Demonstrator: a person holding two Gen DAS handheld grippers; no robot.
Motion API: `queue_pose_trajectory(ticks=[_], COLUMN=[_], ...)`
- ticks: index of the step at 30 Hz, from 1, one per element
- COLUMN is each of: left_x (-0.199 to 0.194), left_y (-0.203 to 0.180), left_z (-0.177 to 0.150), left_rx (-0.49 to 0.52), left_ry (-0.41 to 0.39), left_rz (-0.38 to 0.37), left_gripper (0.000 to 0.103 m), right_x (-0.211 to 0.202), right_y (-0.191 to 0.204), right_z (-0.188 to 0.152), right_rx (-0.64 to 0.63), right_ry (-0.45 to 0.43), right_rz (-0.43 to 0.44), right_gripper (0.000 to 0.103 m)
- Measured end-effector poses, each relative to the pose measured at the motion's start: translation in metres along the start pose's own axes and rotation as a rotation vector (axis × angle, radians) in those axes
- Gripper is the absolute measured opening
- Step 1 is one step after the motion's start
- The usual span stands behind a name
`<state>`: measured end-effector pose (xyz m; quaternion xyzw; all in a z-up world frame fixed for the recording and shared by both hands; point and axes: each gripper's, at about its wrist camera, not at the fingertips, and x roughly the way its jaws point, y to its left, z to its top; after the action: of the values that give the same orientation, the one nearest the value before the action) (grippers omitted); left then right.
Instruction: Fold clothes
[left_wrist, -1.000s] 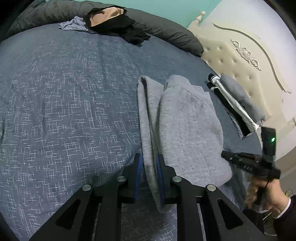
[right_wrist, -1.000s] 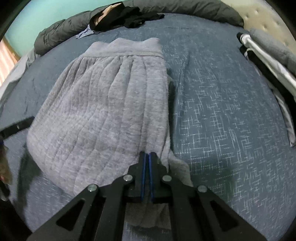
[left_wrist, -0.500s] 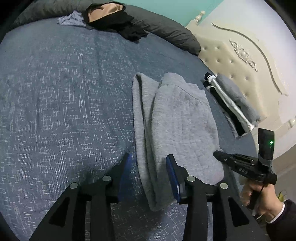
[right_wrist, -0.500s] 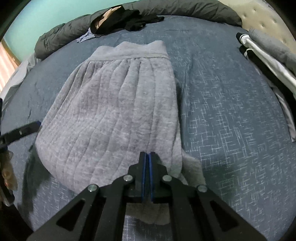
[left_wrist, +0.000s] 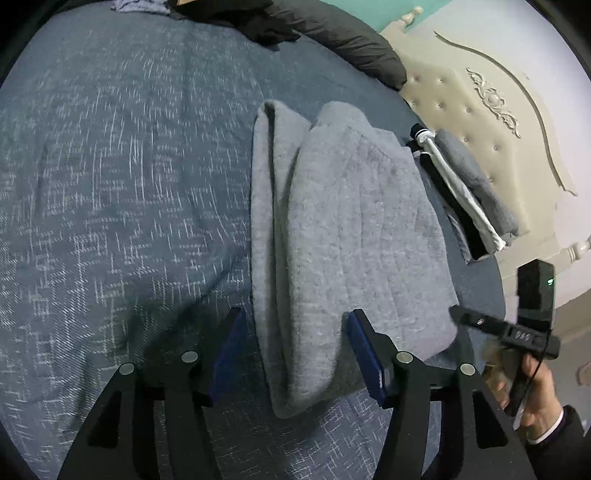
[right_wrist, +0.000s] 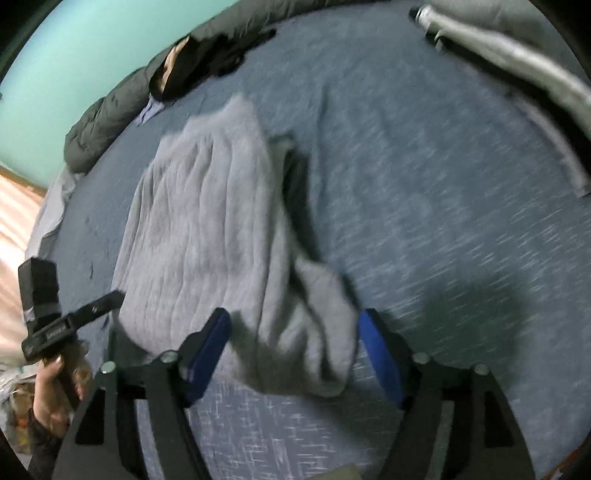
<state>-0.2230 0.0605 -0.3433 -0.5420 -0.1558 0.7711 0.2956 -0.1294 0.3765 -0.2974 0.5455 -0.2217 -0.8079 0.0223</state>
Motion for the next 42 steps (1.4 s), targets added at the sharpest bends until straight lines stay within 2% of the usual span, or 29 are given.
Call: queue_pose_trajectory(ticks=[5, 10, 14, 19, 26, 28, 32, 34, 38, 42], left_x=[0.012, 0.020, 0.025, 0.030, 0.041, 0.044, 0.047, 0.049, 0.052, 0.056], left_y=[0.007, 0.015, 0.012, 0.006, 0.000, -0.001, -0.001, -0.004, -0.007, -0.007], left_z=[-0.004, 0.000, 0.000, 0.000, 0.007, 0.009, 0.011, 0.012, 0.014, 0.016], left_rx=[-0.040, -0.088, -0.087, -0.081, -0.052, -0.052, -0.055, -0.045, -0.049, -0.047], left_ry=[0.027, 0.029, 0.031, 0.069, 0.054, 0.050, 0.044, 0.046, 0.045, 0.037], left_rz=[-0.017, -0.050, -0.069, -0.131, -0.092, -0.095, -0.105, -0.111, -0.132, -0.133], left_gripper=[0.066, 0.069, 0.069, 0.068, 0.069, 0.069, 0.069, 0.064, 0.061, 0.061], right_x=[0.011, 0.020, 0.028, 0.037, 0.042, 0.047, 0.048, 0.047, 0.051, 0.049], right_y=[-0.002, 0.004, 0.019, 0.034, 0.044, 0.054, 0.067, 0.072, 0.073, 0.060], right_z=[0.001, 0.008, 0.012, 0.014, 0.019, 0.022, 0.024, 0.023, 0.027, 0.027], right_rx=[0.027, -0.010, -0.053, -0.109, -0.115, -0.142, -0.187, -0.208, -0.198, -0.165], right_ry=[0.007, 0.010, 0.015, 0.032, 0.032, 0.030, 0.021, 0.020, 0.032, 0.037], right_rz=[0.054, 0.097, 0.092, 0.064, 0.050, 0.030, 0.014, 0.008, 0.027, 0.057], right_gripper=[0.081, 0.085, 0.085, 0.083, 0.082, 0.080, 0.067, 0.062, 0.062, 0.070])
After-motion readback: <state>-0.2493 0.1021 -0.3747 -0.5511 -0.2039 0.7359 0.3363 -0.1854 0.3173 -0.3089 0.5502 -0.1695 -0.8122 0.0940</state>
